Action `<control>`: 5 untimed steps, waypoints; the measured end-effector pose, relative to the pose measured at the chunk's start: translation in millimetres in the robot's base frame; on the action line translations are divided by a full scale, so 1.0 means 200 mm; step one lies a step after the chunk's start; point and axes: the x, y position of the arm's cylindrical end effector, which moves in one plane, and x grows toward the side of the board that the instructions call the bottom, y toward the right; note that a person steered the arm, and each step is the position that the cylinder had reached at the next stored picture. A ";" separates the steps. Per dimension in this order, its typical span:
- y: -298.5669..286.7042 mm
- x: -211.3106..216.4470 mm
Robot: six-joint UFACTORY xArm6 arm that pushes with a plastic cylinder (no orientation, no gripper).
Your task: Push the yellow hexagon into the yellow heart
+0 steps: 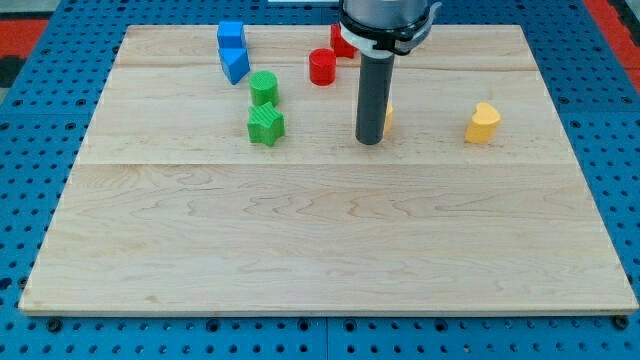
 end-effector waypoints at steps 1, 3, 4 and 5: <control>-0.01 0.00; -0.32 -0.14; -0.08 -0.17; 0.33 -0.16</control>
